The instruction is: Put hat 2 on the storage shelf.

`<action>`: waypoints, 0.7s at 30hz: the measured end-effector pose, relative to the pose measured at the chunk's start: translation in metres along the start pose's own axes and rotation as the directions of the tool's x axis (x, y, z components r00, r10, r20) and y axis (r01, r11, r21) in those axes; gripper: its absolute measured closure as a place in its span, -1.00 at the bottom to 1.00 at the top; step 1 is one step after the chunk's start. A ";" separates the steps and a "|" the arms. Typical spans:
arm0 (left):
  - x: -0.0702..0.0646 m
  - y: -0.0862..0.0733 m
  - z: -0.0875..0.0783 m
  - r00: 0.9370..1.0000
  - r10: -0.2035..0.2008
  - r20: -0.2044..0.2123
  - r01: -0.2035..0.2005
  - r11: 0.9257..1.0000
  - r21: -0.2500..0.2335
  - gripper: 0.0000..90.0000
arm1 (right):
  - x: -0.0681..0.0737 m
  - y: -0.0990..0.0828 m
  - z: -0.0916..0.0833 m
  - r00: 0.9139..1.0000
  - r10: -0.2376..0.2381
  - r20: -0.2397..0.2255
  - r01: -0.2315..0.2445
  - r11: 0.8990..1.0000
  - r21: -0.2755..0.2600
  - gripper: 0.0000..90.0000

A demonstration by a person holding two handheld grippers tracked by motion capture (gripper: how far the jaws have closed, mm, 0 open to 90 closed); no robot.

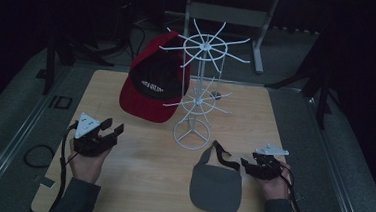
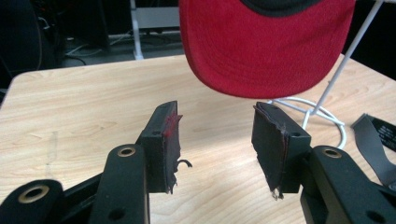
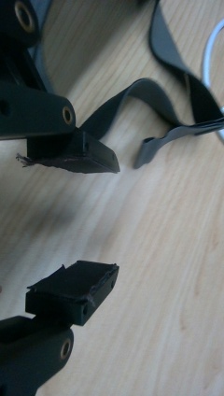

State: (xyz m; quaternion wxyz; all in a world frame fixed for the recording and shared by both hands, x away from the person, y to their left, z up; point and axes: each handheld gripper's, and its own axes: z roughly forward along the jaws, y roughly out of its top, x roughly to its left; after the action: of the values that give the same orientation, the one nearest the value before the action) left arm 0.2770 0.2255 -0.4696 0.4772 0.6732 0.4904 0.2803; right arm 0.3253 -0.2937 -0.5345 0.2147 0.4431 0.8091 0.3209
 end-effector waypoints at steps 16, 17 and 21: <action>-0.001 -0.016 0.009 0.999 0.048 -0.008 -0.047 0.998 0.029 0.15 | 0.012 0.043 0.017 0.990 -0.093 -0.103 0.098 0.994 0.045 0.03; -0.001 -0.016 0.010 0.999 0.054 -0.007 -0.054 0.998 0.034 0.15 | 0.014 0.046 0.020 0.989 -0.097 -0.115 0.103 0.994 0.048 0.05; -0.002 -0.016 0.010 0.998 0.057 -0.008 -0.057 0.998 0.034 0.15 | 0.017 0.055 0.028 0.984 -0.096 -0.152 0.107 0.992 0.067 0.11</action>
State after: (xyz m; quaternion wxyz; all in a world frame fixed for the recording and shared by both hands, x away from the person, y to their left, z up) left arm 0.2783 0.2206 -0.4884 0.4555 0.6935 0.4778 0.2885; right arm 0.3657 -0.2478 -0.5162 0.1531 0.3840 0.8558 0.3111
